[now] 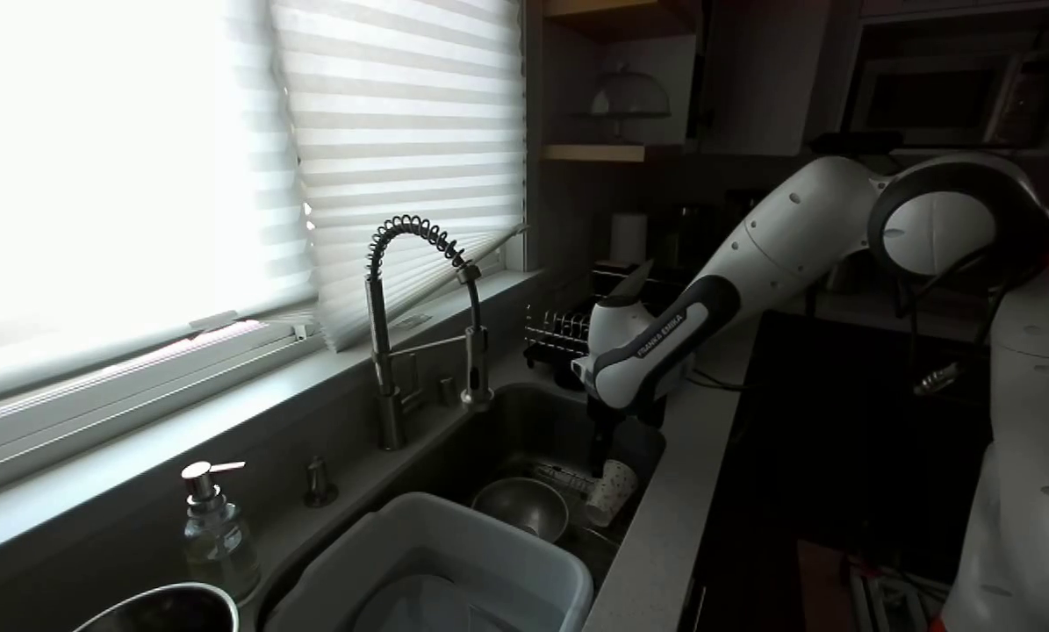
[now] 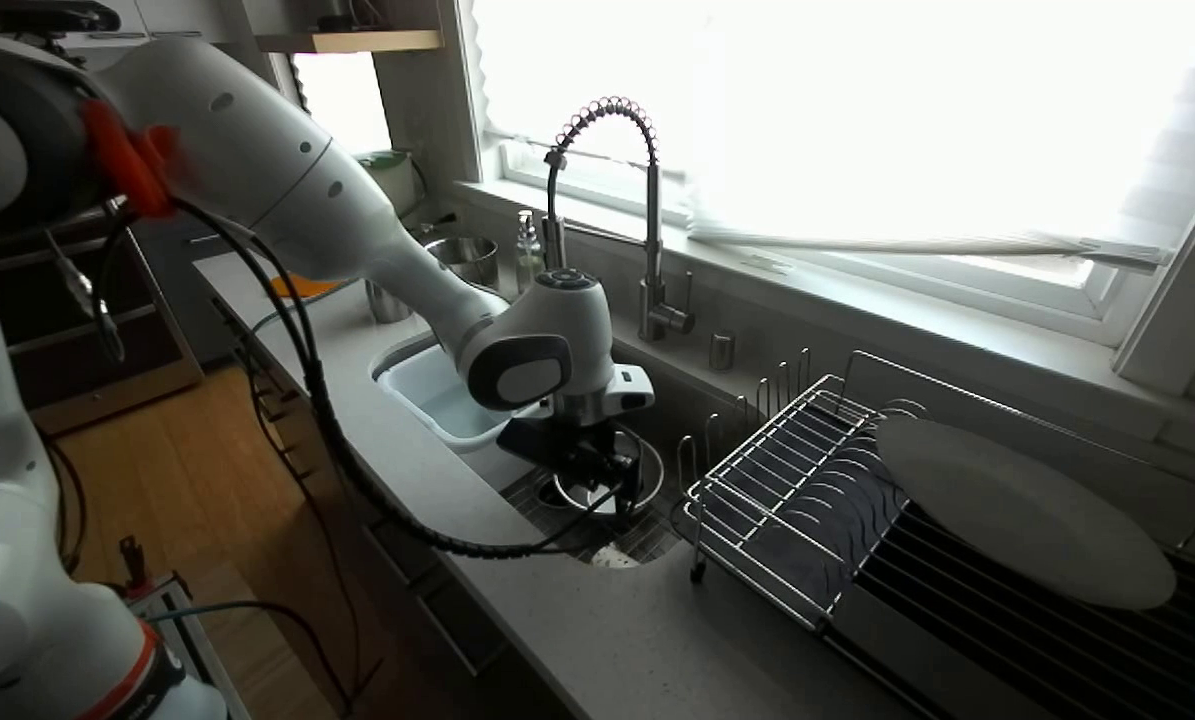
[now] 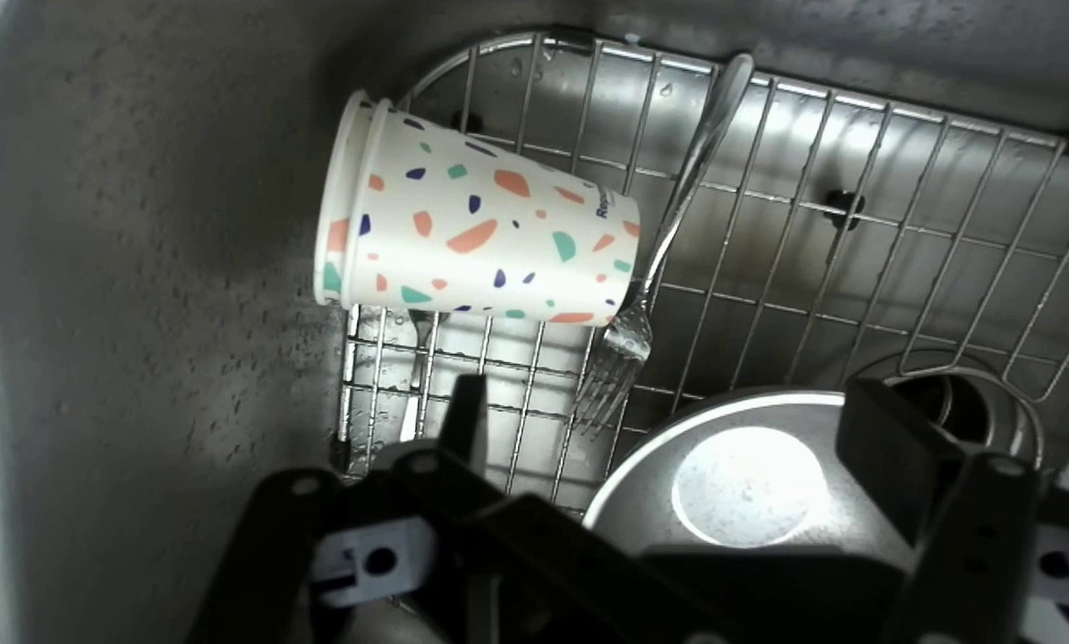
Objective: Remove the silver bowl from inside the sink and put it on the sink
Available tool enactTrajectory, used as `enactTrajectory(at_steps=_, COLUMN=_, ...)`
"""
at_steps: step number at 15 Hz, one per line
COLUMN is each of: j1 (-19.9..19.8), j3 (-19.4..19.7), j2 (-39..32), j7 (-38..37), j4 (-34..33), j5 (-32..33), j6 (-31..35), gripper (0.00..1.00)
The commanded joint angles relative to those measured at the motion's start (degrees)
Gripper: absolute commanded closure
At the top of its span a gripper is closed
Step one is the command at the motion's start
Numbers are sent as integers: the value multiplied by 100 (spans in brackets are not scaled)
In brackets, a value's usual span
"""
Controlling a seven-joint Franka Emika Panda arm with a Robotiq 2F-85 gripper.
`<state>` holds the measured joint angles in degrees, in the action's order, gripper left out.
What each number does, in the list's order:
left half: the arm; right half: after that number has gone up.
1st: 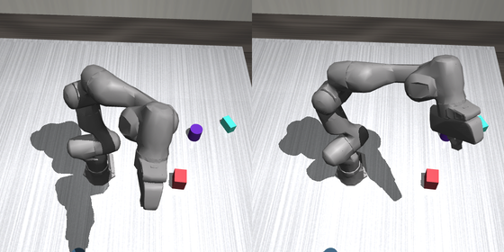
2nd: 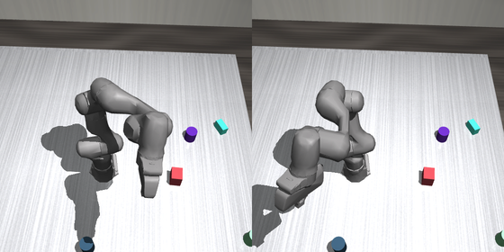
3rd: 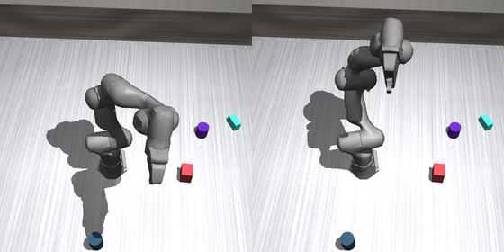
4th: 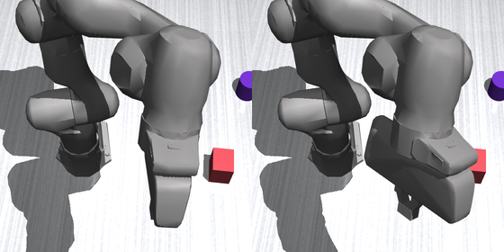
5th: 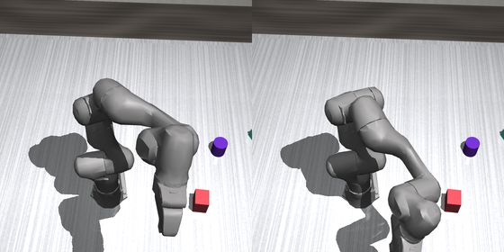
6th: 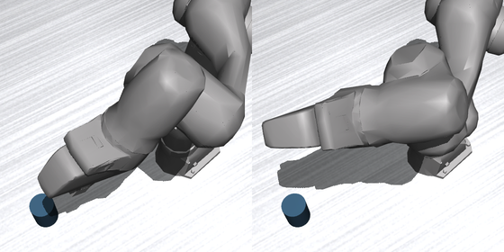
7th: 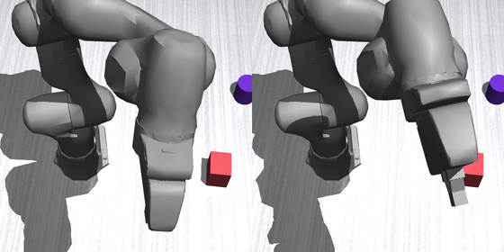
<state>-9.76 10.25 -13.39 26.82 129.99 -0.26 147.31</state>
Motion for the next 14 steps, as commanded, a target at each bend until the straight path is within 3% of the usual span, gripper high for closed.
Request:
enactTrajectory(at_steps=1, j1=-220, j3=-263, j2=-335, j7=-89, j4=-113, j5=-271, j6=613, gripper=0)
enactTrajectory(at_steps=3, j1=-322, j3=-428, j2=-518, j7=-73, j4=-151, j5=-498, j6=1077, gripper=0)
enactTrajectory(at_steps=8, j1=-902, j3=-1219, j2=-1060, j7=270, j4=-443, j5=-1373, j6=1351, gripper=0)
enactTrajectory(at_steps=14, j1=-1458, j3=-1620, j2=-1557, j7=346, j4=-841, j5=-1397, j6=1618, gripper=0)
